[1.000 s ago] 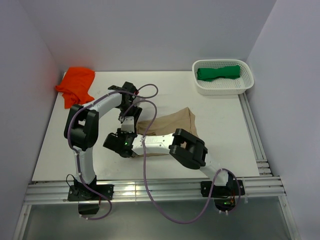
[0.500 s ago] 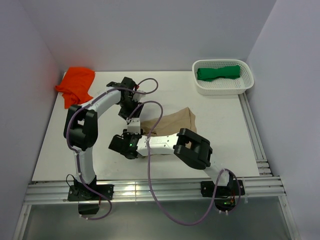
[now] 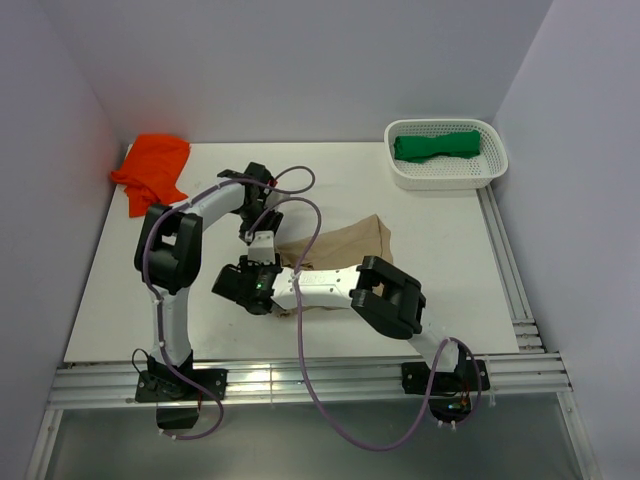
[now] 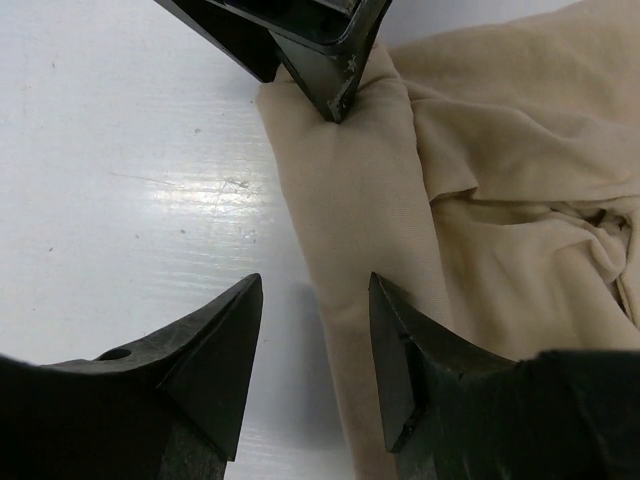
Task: Roll the t-shirts
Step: Roll the tshirt
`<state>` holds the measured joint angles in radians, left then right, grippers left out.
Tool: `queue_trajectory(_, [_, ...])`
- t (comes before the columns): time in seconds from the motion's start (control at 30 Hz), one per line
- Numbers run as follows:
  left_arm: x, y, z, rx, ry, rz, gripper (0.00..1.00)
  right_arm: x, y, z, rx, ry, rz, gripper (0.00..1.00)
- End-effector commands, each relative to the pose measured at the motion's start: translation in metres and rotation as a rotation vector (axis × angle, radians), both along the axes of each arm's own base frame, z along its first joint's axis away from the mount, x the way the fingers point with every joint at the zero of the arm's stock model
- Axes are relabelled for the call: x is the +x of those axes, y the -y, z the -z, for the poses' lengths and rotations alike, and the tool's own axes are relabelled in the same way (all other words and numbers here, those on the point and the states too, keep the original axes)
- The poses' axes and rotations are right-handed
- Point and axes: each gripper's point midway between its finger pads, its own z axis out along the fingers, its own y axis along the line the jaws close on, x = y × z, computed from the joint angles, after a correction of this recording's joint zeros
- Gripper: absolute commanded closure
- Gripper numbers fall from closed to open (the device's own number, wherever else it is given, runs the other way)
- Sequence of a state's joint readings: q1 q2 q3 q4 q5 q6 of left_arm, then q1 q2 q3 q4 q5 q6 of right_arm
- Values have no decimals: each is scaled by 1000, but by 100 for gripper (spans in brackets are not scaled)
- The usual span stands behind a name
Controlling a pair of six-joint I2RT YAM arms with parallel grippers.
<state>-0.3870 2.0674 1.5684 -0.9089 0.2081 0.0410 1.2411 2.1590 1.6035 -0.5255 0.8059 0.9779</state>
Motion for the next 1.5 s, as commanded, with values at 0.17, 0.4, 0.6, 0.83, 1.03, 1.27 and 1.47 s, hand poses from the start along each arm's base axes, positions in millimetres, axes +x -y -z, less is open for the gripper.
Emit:
queue_trajectory(0.17, [3,-5,2,30,9,19,57,9,-1,-14,-67,40,-9,46])
queue_trajectory(0.4, [4,-5,3,30,8,24,58,8,3,-10,-122,42,-21,46])
queue_trajectory(0.6, [5,-3,-1,23,11,26,57,7,13,0,-214,29,-9,46])
queue_trajectory(0.83, [7,-3,-3,21,17,29,57,3,22,21,-277,-10,-4,46])
queue_trajectory(1.03, [9,-2,-8,17,25,35,54,-4,26,35,-327,-50,-25,44])
queue_trajectory(1.27, [16,-2,-16,12,43,39,51,-11,23,47,-317,-103,-49,62])
queue_trajectory(1.47, [33,-6,-39,-16,81,29,48,-14,-13,20,-118,-123,-105,81])
